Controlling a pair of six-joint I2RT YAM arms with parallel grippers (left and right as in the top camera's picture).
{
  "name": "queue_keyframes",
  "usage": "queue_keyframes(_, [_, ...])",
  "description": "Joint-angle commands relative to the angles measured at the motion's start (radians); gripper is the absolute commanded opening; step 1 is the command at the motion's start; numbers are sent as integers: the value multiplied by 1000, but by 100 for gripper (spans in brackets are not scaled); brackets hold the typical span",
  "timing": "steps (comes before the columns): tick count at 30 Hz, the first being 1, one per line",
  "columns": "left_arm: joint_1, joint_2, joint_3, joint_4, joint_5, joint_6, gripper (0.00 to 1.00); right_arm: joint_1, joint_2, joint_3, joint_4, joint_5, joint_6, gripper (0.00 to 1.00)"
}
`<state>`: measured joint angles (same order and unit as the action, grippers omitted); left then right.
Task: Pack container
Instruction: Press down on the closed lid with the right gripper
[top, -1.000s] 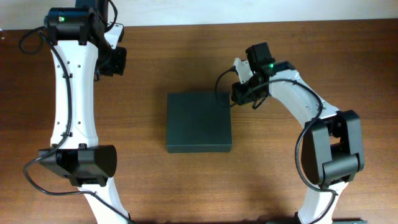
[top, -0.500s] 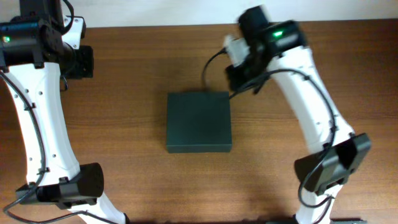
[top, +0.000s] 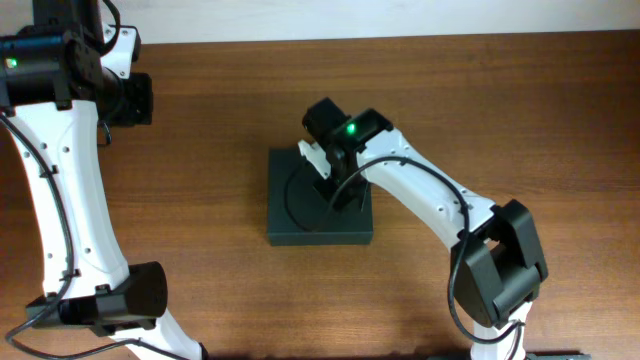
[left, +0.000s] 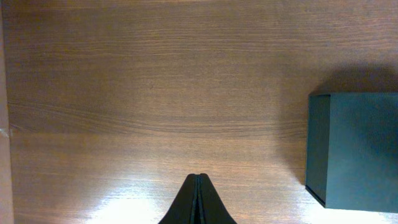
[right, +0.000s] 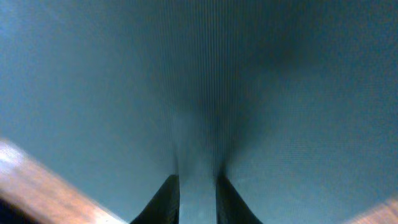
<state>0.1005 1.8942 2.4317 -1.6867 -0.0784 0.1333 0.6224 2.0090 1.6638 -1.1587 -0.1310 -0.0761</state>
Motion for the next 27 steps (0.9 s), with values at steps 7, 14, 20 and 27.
queue_keyframes(7, [2, -3, 4, -1, 12, -5, 2, -8, -10, -90, 100, 35, -24, 19])
queue_keyframes(14, [0, -39, 3, -1, 115, 46, 2, -248, -49, 269, -21, 113, -23, 20])
queue_keyframes(20, [0, -101, -63, 14, 188, 81, 2, -520, -147, 312, -105, 24, -25, 20])
queue_keyframes(27, [-1, -257, -528, 218, 231, 82, 2, -680, -222, 306, -237, 3, -47, 20])
